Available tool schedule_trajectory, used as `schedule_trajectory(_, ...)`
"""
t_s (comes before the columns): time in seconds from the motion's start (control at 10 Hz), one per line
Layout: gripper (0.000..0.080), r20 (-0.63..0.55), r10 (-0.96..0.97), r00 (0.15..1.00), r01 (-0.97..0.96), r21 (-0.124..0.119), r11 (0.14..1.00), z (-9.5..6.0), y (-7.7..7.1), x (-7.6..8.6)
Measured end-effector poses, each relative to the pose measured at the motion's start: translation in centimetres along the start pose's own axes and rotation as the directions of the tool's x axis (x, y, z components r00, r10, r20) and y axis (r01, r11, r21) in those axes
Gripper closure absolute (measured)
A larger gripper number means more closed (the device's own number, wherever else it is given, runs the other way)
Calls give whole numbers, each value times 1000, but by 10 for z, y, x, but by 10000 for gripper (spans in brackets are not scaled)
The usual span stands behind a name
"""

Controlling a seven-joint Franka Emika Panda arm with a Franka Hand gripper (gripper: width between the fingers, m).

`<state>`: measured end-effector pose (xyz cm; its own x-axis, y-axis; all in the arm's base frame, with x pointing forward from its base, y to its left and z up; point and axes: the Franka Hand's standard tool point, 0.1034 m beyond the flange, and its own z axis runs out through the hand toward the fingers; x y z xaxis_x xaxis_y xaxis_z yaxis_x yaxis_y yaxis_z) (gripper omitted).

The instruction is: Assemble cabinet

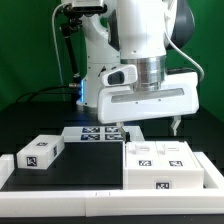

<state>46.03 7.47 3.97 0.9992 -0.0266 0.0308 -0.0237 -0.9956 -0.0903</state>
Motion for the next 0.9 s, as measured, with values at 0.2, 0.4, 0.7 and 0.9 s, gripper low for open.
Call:
schedule_trajectory(0.2,2,17,26,1000,-26,-12,1000,12,-9,-3)
schedule_trajectory(0.4,2,3,16,1000,-16,-26,1000,17,2,16)
schedule_trajectory(0.7,2,-7,-9,1000,8,-26,1000,26,5,30)
schedule_trajectory(0.9,2,-25,-21,999,21,-27,999,32,9,32)
